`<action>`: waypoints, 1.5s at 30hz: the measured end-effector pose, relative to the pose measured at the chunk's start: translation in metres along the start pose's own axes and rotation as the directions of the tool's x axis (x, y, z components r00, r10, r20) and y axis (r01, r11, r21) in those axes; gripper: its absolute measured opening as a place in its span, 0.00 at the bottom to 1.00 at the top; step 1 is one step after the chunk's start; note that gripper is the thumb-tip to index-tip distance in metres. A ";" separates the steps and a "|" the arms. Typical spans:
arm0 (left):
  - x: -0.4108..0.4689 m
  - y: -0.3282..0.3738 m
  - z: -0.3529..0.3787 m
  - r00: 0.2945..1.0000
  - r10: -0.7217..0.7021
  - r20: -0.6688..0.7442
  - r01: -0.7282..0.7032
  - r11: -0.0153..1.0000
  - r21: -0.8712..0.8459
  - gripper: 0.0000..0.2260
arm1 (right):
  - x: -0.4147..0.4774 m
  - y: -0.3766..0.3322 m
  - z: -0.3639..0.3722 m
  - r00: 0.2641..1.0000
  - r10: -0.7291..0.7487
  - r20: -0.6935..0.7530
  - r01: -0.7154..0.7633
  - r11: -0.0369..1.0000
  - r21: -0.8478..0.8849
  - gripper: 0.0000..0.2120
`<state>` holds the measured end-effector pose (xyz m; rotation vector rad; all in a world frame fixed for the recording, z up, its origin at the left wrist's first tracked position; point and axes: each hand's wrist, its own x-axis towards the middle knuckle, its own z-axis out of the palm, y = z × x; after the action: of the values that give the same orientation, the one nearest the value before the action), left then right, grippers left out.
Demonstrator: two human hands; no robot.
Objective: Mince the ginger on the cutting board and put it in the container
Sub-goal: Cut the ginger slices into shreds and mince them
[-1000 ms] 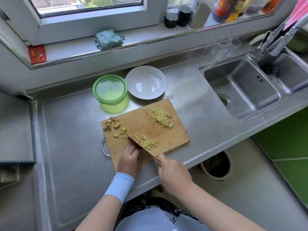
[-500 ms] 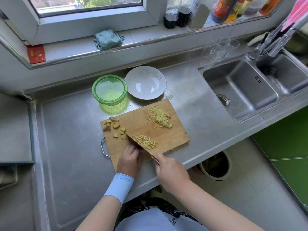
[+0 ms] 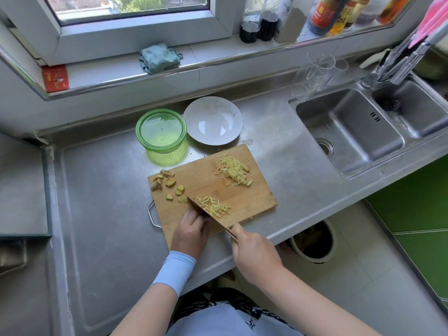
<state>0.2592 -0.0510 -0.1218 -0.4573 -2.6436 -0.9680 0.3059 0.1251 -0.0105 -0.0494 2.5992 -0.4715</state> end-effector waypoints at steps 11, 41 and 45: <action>0.001 -0.004 -0.002 0.999 0.013 0.045 -0.012 1.000 -0.017 0.10 | -0.026 0.012 0.001 1.000 0.005 -0.019 -0.005 1.000 -0.019 0.07; 0.004 -0.003 -0.009 0.997 -0.002 0.071 0.001 1.000 0.019 0.12 | -0.015 0.004 -0.001 1.000 -0.018 0.001 0.018 1.000 -0.009 0.04; 0.002 -0.006 -0.007 0.997 -0.003 0.081 0.001 1.000 0.023 0.14 | -0.027 0.011 0.003 1.000 0.012 0.010 -0.012 0.999 -0.036 0.06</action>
<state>0.2560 -0.0595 -0.1186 -0.4987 -2.7246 -0.9383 0.3312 0.1381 -0.0040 -0.0486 2.5965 -0.4186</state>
